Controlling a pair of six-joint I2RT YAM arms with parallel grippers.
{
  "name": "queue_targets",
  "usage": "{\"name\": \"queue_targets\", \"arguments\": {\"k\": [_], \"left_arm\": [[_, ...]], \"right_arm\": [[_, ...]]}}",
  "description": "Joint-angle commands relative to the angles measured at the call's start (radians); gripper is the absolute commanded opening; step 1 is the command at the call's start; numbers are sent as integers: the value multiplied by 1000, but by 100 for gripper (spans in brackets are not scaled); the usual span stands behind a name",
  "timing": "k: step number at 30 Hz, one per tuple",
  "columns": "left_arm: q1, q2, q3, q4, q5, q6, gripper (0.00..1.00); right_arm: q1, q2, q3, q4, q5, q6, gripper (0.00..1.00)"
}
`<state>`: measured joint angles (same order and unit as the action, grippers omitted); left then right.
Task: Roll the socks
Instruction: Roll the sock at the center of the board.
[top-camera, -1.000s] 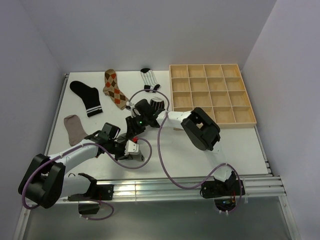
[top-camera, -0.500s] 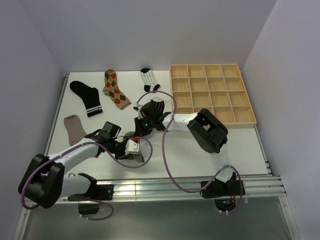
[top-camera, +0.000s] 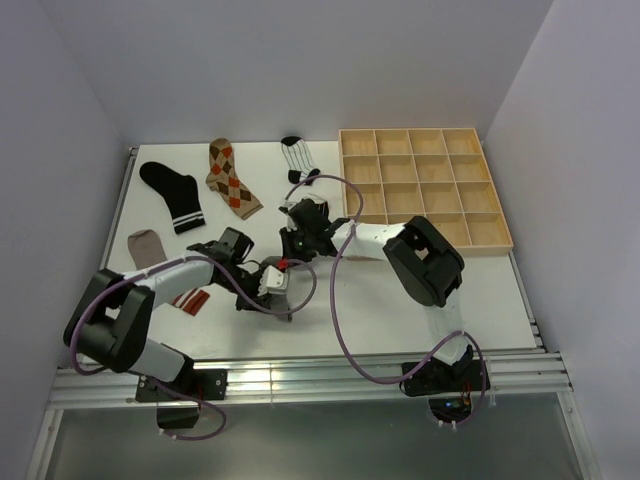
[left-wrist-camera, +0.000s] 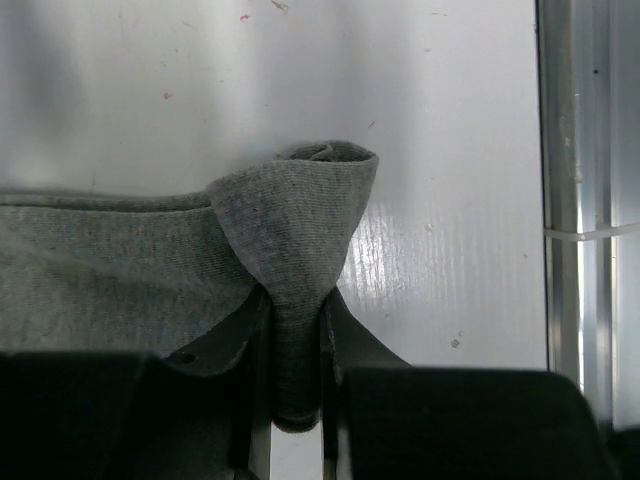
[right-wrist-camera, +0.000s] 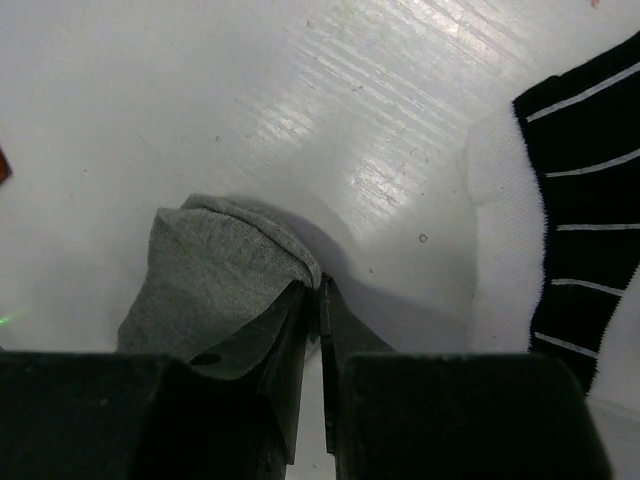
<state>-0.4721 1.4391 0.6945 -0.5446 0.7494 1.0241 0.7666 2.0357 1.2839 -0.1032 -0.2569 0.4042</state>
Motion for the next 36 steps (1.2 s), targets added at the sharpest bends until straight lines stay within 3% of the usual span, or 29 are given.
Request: {"name": "queue_targets", "arguments": {"k": [1, 10, 18, 22, 31, 36], "left_arm": [[-7, 75, 69, -182, 64, 66, 0], [13, 208, 152, -279, 45, 93, 0], [118, 429, 304, -460, 84, 151, 0], [130, 492, 327, -471, 74, 153, 0], [130, 572, 350, -445, 54, 97, 0], [133, 606, 381, -477, 53, 99, 1]], "right_arm": [[-33, -5, -6, -85, 113, -13, 17], [-41, 1, -24, -75, 140, 1, 17], [-41, -6, -41, -43, 119, 4, 17], [-41, -15, -49, -26, 113, 8, 18], [-41, -175, -179, 57, 197, 74, 47], [-38, -362, -332, 127, 251, 105, 48]]}}
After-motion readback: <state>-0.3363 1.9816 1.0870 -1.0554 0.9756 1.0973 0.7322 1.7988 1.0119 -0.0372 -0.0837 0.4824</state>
